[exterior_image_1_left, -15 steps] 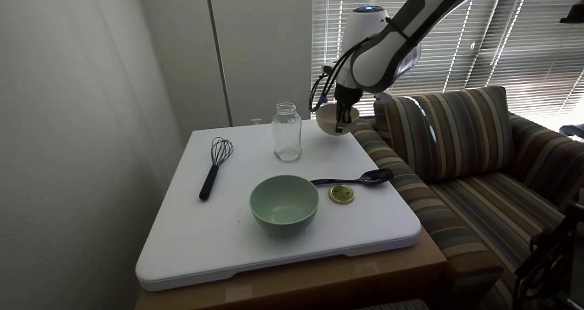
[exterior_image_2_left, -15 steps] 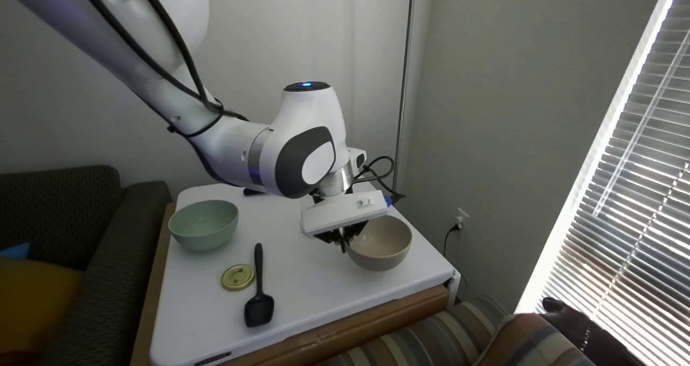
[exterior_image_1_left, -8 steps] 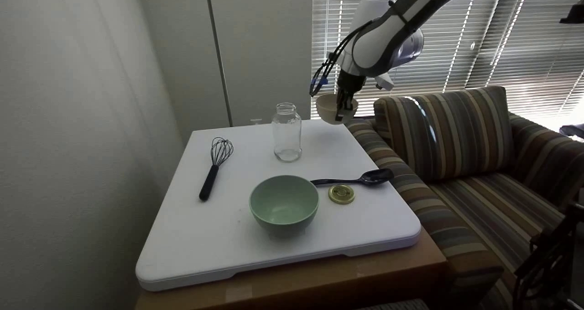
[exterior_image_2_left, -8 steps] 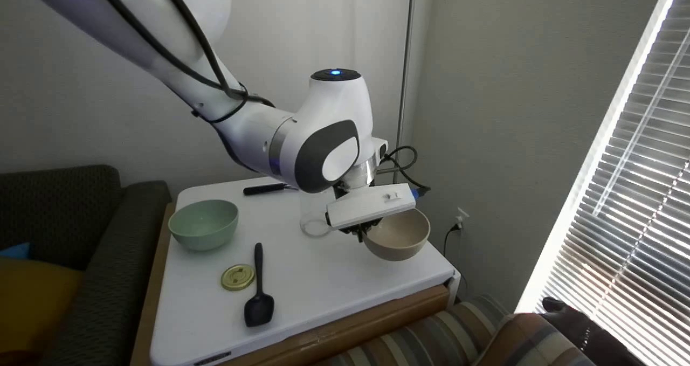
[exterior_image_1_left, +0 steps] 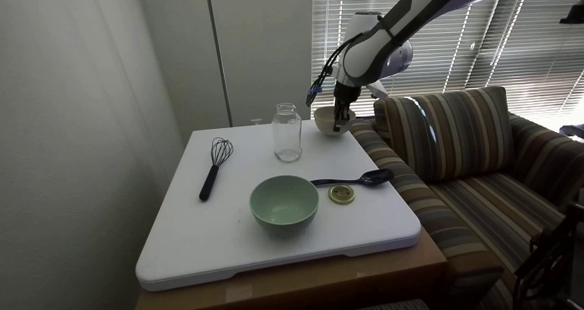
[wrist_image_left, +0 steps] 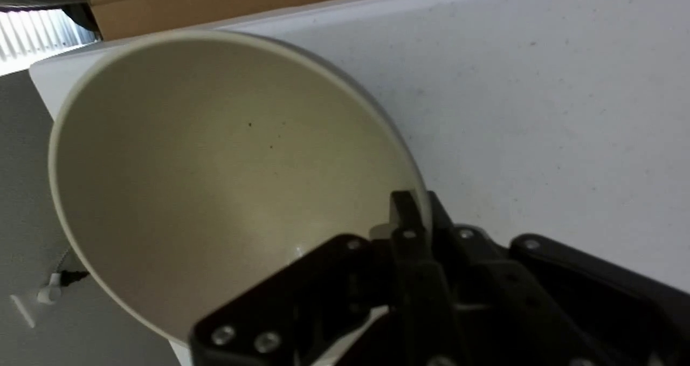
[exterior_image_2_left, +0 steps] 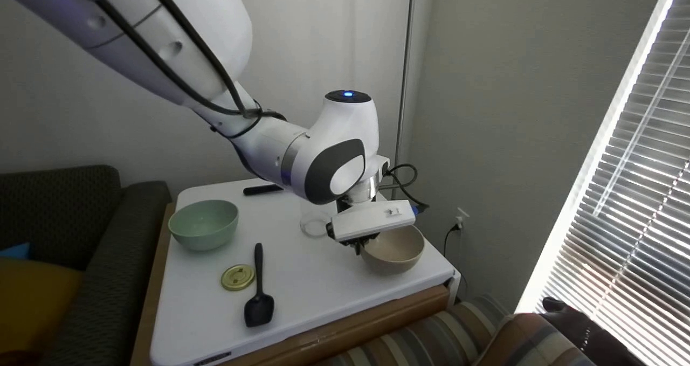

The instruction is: Move the bowl that's closest to the couch slightly to the right then move it back

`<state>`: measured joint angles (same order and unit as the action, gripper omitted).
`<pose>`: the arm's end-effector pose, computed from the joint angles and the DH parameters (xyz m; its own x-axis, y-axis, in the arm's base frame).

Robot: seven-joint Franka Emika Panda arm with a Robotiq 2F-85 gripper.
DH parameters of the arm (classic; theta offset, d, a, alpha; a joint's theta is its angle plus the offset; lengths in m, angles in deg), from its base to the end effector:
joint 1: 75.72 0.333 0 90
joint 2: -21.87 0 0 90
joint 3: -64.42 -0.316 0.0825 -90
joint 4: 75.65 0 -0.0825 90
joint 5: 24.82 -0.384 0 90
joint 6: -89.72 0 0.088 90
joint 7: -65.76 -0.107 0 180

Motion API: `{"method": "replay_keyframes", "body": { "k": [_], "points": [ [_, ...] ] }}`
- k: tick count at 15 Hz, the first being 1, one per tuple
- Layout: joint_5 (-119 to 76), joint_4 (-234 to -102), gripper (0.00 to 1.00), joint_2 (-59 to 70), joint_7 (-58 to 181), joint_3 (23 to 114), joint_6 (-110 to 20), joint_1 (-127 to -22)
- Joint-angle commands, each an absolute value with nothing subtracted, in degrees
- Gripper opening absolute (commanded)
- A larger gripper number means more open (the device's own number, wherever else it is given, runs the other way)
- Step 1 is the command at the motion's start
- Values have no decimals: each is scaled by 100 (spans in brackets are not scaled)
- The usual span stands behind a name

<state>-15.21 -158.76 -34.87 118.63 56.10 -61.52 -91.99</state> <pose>0.7195 -0.1172 0.1149 0.6492 0.7483 0.1365 0.7308 -0.6634 0.1607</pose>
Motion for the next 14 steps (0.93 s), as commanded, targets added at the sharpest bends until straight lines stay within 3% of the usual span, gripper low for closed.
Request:
{"method": "replay_keyframes", "body": {
  "k": [1, 4, 5, 9, 14],
  "points": [
    [-1439, -15366, 1, -3783, 11841, 5978, -5891, -8967],
    [-1421, -15198, 1, -3905, 11784, 6166, -5887, -8887],
    [-1428, -15206, 22, -3907, 11759, 6205, -5880, -8866],
    [-1420, -15458, 51, -3756, 11678, 6261, -6000, -8810],
    [-605, -16413, 87, -2734, 11105, 6981, -6827, -8268]
  ]
}}
